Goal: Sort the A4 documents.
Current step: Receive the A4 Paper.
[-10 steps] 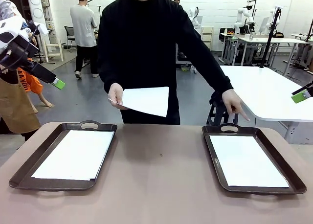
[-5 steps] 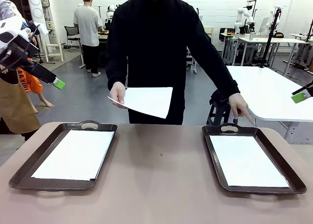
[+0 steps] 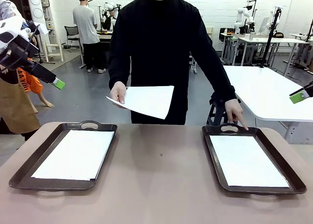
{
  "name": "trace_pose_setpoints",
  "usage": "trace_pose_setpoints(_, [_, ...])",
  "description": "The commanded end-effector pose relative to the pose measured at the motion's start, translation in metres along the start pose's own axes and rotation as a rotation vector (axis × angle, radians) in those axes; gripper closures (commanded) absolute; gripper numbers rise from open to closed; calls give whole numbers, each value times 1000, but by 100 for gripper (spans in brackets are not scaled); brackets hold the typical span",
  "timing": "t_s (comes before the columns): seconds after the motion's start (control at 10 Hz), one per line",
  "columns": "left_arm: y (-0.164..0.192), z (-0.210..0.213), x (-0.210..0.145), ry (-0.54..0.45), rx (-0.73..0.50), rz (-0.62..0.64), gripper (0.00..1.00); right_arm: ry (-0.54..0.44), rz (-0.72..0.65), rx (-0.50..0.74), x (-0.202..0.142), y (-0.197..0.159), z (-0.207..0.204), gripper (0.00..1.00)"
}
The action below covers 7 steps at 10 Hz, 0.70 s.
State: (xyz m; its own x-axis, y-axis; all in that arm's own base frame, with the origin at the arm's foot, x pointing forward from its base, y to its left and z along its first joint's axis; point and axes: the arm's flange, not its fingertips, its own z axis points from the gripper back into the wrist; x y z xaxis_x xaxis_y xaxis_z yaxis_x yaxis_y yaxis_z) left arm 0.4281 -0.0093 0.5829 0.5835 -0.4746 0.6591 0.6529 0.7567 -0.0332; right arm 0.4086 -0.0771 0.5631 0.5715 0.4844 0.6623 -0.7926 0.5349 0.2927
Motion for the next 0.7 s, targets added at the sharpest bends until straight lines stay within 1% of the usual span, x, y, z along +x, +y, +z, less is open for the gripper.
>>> trace_pose_setpoints(0.0, [-1,1,0,-2,1,-6,3,-81,-162,177,14,-26,-16,0])
trace_pose_setpoints(0.1, [-1,1,0,-2,1,-6,3,-105,-242,242,19,-37,-32,0])
trace_pose_setpoints(0.2, [-1,1,0,-2,1,-6,3,-113,-338,273,28,-49,-56,0])
trace_pose_setpoints(0.3, [-1,1,0,-2,1,-6,3,-104,-425,299,40,-60,-89,0])
trace_pose_setpoints(0.4, [-1,1,0,-2,1,-6,3,-92,-498,359,51,-66,-116,0])
trace_pose_setpoints(0.6, [-1,1,0,-2,1,-6,3,-93,-598,421,71,-73,-159,0])
